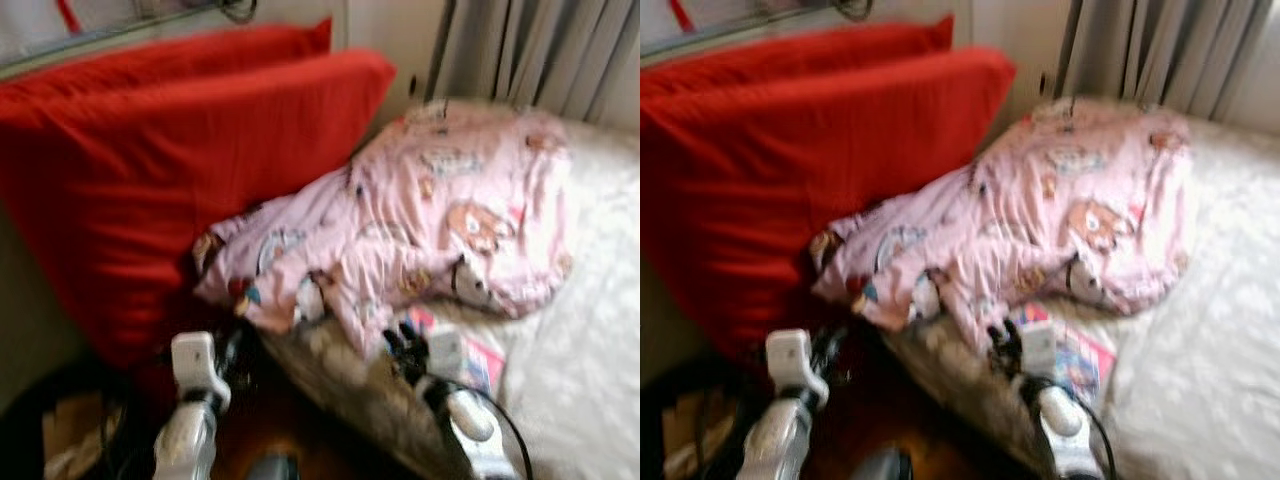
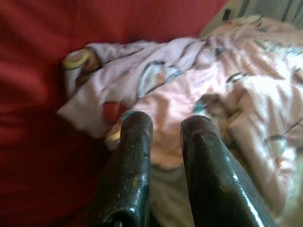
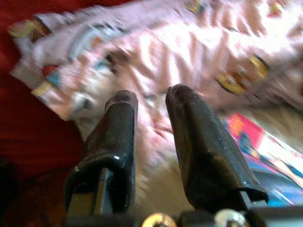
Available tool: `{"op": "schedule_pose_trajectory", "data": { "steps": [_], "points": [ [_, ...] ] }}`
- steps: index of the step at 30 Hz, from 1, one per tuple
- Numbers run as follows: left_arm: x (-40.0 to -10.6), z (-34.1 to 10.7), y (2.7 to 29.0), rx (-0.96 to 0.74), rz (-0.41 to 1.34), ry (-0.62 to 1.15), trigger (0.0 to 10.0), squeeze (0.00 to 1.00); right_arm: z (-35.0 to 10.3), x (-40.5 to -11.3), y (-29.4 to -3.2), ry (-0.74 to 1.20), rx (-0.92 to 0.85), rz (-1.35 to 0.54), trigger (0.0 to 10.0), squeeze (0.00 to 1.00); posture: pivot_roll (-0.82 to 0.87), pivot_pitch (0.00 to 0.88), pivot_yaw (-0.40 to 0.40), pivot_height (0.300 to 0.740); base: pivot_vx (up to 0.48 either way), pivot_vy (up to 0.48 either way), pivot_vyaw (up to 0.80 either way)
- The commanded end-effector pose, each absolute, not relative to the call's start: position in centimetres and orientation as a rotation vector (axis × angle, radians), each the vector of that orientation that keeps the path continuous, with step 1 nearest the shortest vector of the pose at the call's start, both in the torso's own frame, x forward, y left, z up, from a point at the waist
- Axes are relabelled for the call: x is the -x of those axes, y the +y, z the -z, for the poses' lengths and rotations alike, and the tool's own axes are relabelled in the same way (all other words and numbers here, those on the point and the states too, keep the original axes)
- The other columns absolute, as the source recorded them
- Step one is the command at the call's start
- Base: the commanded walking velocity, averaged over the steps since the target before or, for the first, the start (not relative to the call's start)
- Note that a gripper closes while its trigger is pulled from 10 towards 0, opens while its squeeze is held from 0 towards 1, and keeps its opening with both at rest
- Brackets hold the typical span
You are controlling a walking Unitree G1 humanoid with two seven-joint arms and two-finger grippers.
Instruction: Clean up the room
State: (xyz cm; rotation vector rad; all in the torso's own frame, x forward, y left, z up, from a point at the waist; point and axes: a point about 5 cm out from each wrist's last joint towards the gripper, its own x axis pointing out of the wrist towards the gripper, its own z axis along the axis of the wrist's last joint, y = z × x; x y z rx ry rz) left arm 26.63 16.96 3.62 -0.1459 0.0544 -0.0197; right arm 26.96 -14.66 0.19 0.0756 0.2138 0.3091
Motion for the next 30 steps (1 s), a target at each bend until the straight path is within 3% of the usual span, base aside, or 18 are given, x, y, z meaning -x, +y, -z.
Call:
{"op": "schedule_pose_trajectory", "data": {
  "steps": [1,16,21,30],
  "points": [
    [-26.5,-3.3,16.4,0.148,0.039,0.076,10.0,0.0,0.0,-26.9,-15.6,0.229,-0.079,-0.269,10.0,0.0,-0.04,0.0,0.051,0.621,0.322,0.0,0.0],
    [-26.2,-3.3,16.4,0.147,0.043,0.083,10.0,0.0,1.0,-27.7,-18.9,0.396,-0.141,0.102,10.0,0.0,-0.02,0.0,0.046,0.621,0.042,0.0,0.0],
    [-26.1,-3.3,16.8,0.141,0.038,0.082,10.0,0.0,1.1,-27.7,-19.1,0.423,-0.102,0.124,10.0,0.0,-0.01,0.0,0.043,0.621,0.0,0.0,0.0],
    [-26.7,-3.9,17.0,0.136,0.032,0.072,10.0,0.0,0.5,-28.0,-18.6,0.362,-0.105,0.103,10.0,0.0,0.0,0.0,0.046,0.576,0.0,0.0,0.0]
  ]
}}
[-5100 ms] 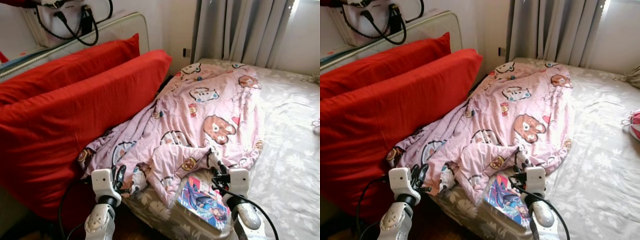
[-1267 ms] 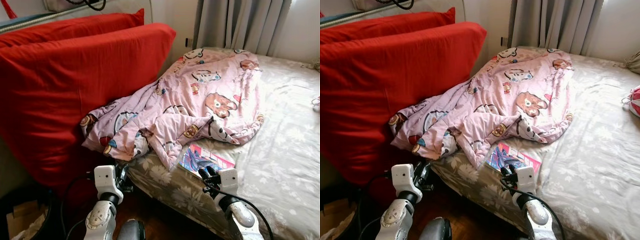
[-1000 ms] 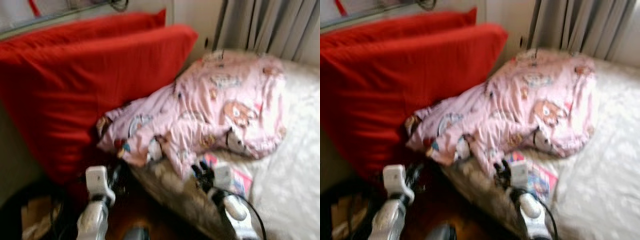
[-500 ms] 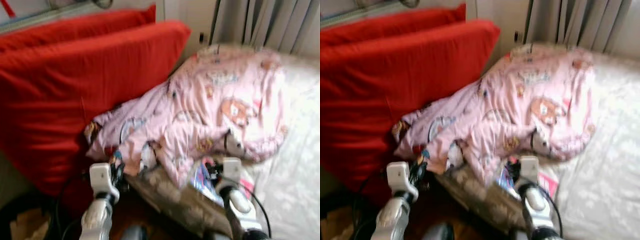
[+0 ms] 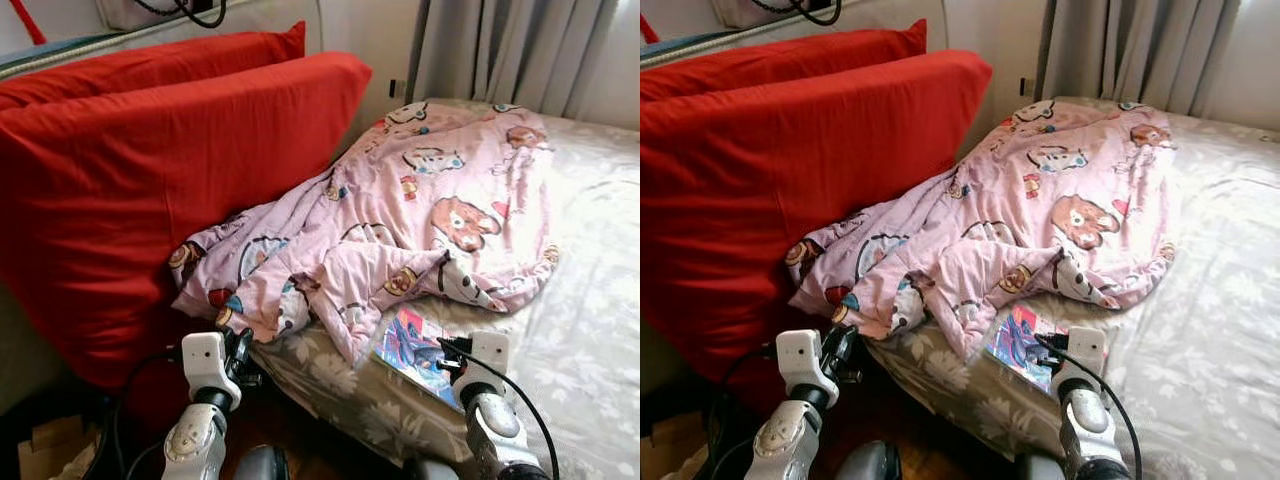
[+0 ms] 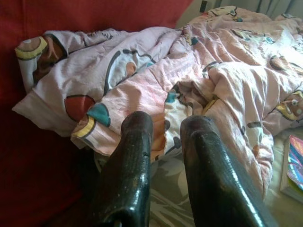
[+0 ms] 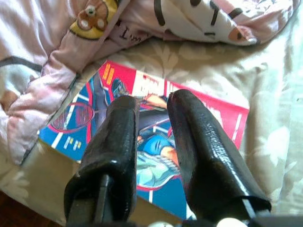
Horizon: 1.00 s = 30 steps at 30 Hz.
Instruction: Clean up the room
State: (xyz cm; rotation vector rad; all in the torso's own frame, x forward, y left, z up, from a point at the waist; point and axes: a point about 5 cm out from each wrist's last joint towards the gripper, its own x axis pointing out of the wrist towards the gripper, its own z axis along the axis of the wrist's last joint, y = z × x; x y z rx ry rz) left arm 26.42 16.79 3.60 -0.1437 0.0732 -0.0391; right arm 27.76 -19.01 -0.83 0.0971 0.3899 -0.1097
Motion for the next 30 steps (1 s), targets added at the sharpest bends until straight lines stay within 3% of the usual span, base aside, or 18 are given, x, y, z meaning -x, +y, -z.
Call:
{"op": "schedule_pose_trajectory", "data": {
  "steps": [1,10,11,18,30],
  "points": [
    [-26.8,-4.0,17.0,0.137,0.032,0.069,10.0,0.0,0.5,-28.0,-18.6,0.354,-0.103,0.104,10.0,0.0,0.0,0.0,0.046,0.576,0.0,0.0,0.0],
    [-26.6,-4.4,17.1,0.134,0.031,0.055,10.0,0.0,0.1,-28.7,-19.4,0.369,-0.205,0.195,10.0,0.0,0.03,0.042,0.044,0.576,0.0,0.0,0.0],
    [-26.5,-4.5,17.2,0.133,0.03,0.056,10.0,0.0,0.0,-28.8,-19.7,0.365,-0.233,0.221,10.0,1.0,0.04,0.049,0.045,0.576,0.0,0.0,0.0],
    [-25.0,-4.6,17.9,0.118,0.018,0.058,10.0,0.0,-0.4,-29.3,-20.5,0.378,-0.305,0.296,10.0,1.0,0.08,0.099,0.051,0.576,0.0,0.0,0.0],
    [-22.7,-6.2,18.7,0.094,0.013,0.057,10.0,0.0,-0.6,-30.1,-18.2,0.378,-0.414,0.2,10.0,1.0,0.14,0.175,0.07,0.576,0.0,0.0,0.0]
  ]
}}
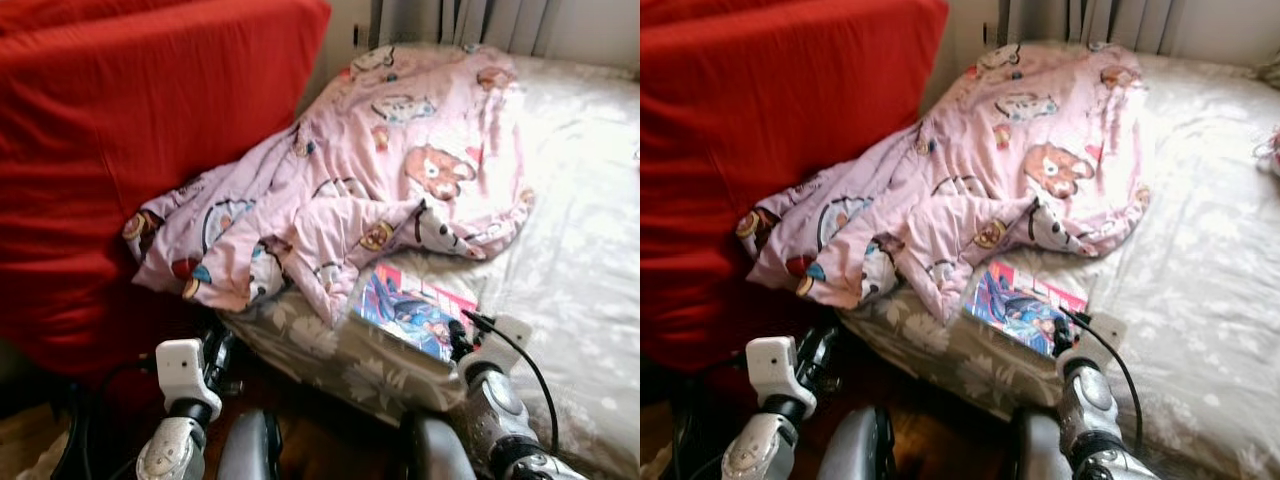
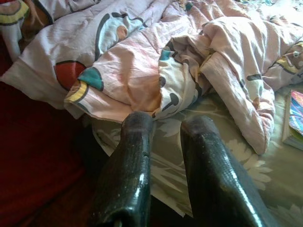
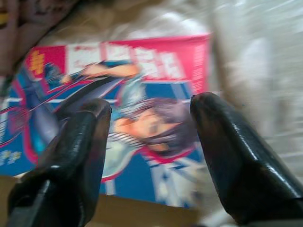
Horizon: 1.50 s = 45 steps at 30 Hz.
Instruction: Clean up the room
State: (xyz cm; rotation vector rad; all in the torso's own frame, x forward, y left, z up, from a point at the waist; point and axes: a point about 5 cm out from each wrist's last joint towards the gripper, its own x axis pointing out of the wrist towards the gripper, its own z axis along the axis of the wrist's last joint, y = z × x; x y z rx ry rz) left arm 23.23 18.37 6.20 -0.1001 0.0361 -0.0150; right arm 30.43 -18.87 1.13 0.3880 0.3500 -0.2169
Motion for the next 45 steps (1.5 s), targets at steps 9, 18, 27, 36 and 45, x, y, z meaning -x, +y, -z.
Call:
{"op": "schedule_pose_trajectory", "data": {
  "steps": [9,18,27,36,45],
  "points": [
    [-21.6,-6.6,19.0,0.088,-0.005,0.089,10.0,0.0,-0.8,-30.2,-18.4,0.344,-0.437,0.233,10.0,0.07,0.16,0.206,0.072,0.576,0.0,0.0,0.0],
    [-21.2,-6.9,19.0,0.09,-0.009,0.098,10.0,0.0,-0.4,-29.7,-18.6,0.353,-0.457,0.23,10.0,0.0,0.16,0.209,0.071,0.576,0.0,0.0,0.0],
    [-21.0,-7.1,19.0,0.087,-0.008,0.109,10.0,0.0,-0.7,-29.6,-19.1,0.29,-0.492,0.27,10.0,0.0,0.16,0.21,0.075,0.576,0.0,0.0,0.0],
    [-21.1,-7.1,18.9,0.085,-0.005,0.112,10.0,0.0,0.0,-29.1,-18.7,0.327,-0.493,0.256,10.0,0.0,0.16,0.206,0.077,0.576,0.0,0.0,0.0],
    [-20.9,-7.2,19.0,0.081,-0.003,0.114,10.0,0.0,0.7,-28.7,-17.7,0.376,-0.607,0.187,10.0,0.0,0.17,0.209,0.078,0.576,0.0,0.0,0.0]
  ]
}}
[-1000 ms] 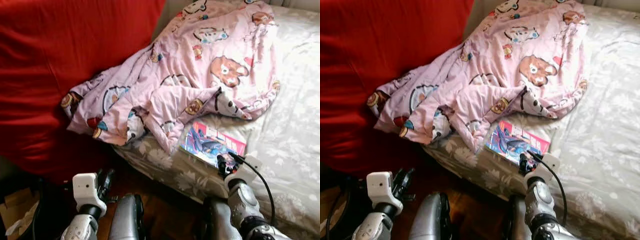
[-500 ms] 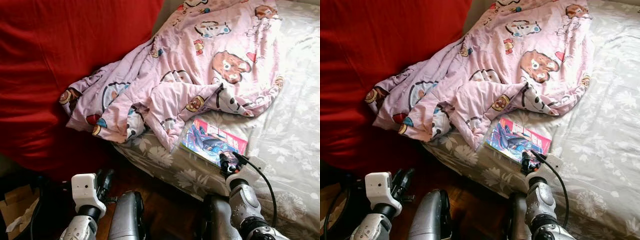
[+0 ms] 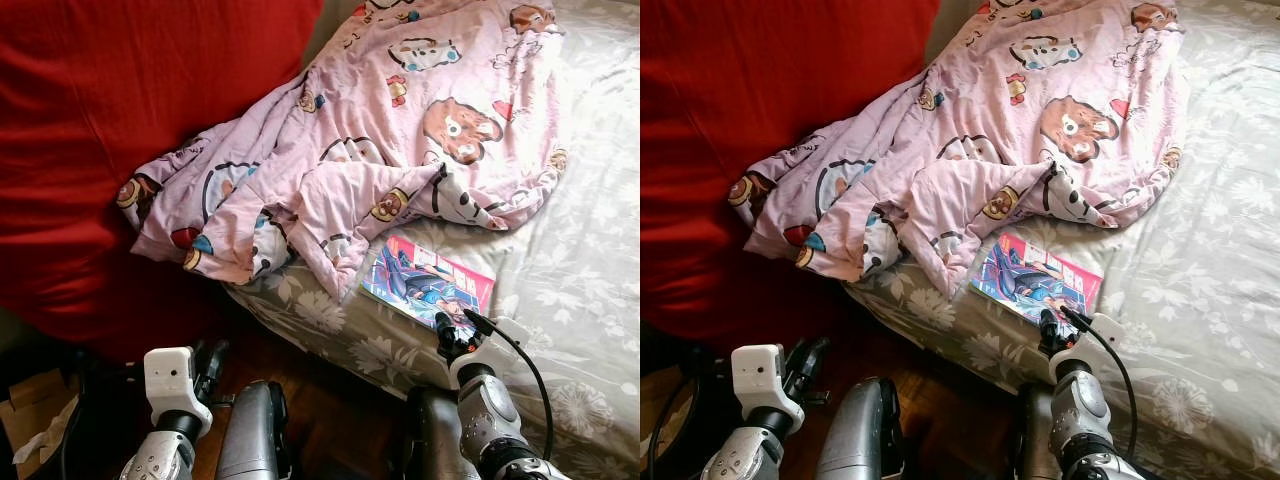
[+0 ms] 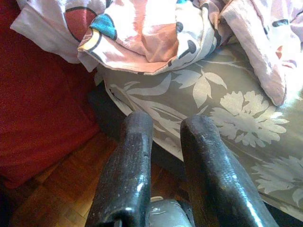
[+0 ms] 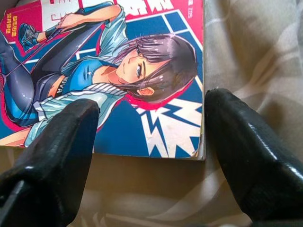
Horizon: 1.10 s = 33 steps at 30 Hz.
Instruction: Clean up the room
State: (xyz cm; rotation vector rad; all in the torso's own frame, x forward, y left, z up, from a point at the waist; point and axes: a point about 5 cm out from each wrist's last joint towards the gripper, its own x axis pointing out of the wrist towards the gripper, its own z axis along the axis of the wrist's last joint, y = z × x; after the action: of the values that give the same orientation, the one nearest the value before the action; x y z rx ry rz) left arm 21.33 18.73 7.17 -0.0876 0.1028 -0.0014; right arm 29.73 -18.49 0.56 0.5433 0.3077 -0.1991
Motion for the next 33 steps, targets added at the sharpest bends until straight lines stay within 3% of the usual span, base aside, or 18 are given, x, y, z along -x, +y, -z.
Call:
{"op": "schedule_pose_trajectory", "data": {
  "steps": [1,8,19,20,21,22,33],
  "points": [
    [-20.9,-7.2,19.0,0.081,-0.003,0.114,10.0,0.0,0.7,-28.7,-17.7,0.376,-0.607,0.187,10.0,0.0,0.17,0.209,0.078,0.576,0.0,0.0,0.0],
    [-20.2,-7.4,19.0,0.075,0.001,0.116,10.0,0.0,3.2,-26.4,-16.3,0.498,-0.887,0.168,10.0,0.0,0.19,0.221,0.081,0.576,0.0,0.0,0.0],
    [-18.9,-7.5,19.6,0.056,-0.006,0.143,10.0,0.0,4.4,-24.8,-14.9,0.567,-1.005,0.073,10.0,0.0,0.23,0.237,0.092,0.576,0.0,0.0,0.0],
    [-18.9,-7.6,19.7,0.055,-0.008,0.144,10.0,0.0,4.0,-25.2,-14.9,0.548,-1.009,0.069,8.7,0.0,0.23,0.239,0.093,0.576,0.0,0.0,0.0],
    [-18.9,-7.6,19.7,0.054,-0.009,0.145,10.0,0.0,3.9,-25.4,-14.9,0.54,-1.009,0.068,2.8,0.0,0.23,0.24,0.093,0.576,0.0,0.0,0.0],
    [-18.9,-7.6,19.7,0.054,-0.009,0.145,10.0,0.0,3.7,-25.7,-14.9,0.526,-1.013,0.068,0.0,0.0,0.23,0.239,0.094,0.576,0.0,0.0,0.0],
    [-19.5,-7.3,19.5,0.059,-0.008,0.146,10.0,0.0,1.7,-27.8,-15.5,0.409,-1.018,0.033,0.0,0.0,0.21,0.216,0.09,0.576,0.0,0.0,0.0]
  ]
}}
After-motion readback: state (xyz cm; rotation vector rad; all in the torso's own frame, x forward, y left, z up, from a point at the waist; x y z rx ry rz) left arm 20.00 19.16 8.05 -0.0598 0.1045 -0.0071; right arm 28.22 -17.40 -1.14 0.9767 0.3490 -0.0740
